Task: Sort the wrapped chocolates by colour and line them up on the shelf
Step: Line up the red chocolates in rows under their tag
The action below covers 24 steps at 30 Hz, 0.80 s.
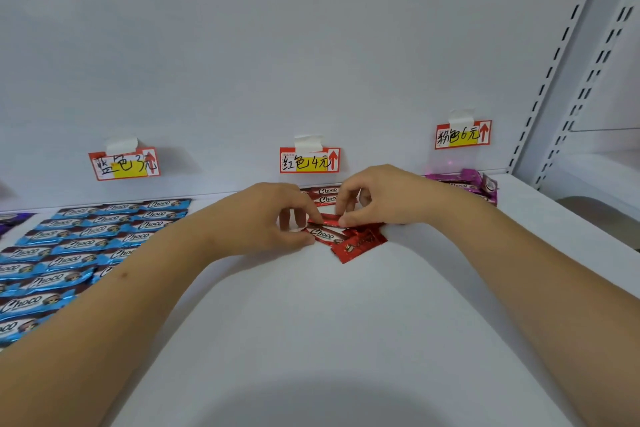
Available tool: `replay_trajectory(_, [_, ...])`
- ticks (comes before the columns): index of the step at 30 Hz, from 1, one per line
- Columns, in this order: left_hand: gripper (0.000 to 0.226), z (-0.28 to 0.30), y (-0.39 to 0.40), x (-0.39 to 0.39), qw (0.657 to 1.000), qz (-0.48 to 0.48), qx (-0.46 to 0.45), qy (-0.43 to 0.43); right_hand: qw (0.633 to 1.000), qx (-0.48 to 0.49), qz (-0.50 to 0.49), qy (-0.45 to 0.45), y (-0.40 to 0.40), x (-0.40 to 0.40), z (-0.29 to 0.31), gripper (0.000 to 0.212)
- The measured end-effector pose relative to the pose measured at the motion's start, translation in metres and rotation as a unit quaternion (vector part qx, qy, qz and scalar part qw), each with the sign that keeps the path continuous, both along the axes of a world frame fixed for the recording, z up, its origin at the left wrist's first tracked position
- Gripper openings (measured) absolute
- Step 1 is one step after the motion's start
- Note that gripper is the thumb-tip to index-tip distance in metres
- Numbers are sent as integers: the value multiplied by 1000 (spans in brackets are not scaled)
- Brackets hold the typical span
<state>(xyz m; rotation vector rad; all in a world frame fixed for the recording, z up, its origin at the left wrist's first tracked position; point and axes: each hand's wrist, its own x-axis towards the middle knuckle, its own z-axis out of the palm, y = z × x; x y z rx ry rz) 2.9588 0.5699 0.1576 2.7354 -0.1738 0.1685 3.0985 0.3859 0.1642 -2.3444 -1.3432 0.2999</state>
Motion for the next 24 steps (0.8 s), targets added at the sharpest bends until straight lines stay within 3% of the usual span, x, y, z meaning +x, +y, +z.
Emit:
replay_trajectory(6, [16, 2, -3, -3, 998, 0, -54, 29, 995, -39, -2, 96, -4, 1, 4, 24])
replay_trajectory(10, [18, 11, -1, -9, 992, 16, -61, 109, 986, -50, -9, 158, -9, 2, 7, 26])
replay_trajectory(15, [24, 11, 0, -9, 988, 4, -85, 129, 970, 20, -10, 243, -14, 6, 7, 17])
replay_trajectory(17, [19, 10, 0, -9, 988, 3, -87, 126, 978, 52, -17, 201, -12, 8, 7, 15])
replay_trajectory(20, [17, 10, 6, -10, 991, 29, -64, 117, 996, 56, -28, 64, -9, 12, 2, 17])
replay_trajectory(24, [16, 12, 18, -12, 990, 65, -33, 118, 997, -2, 3, 77, -10, 8, 1, 18])
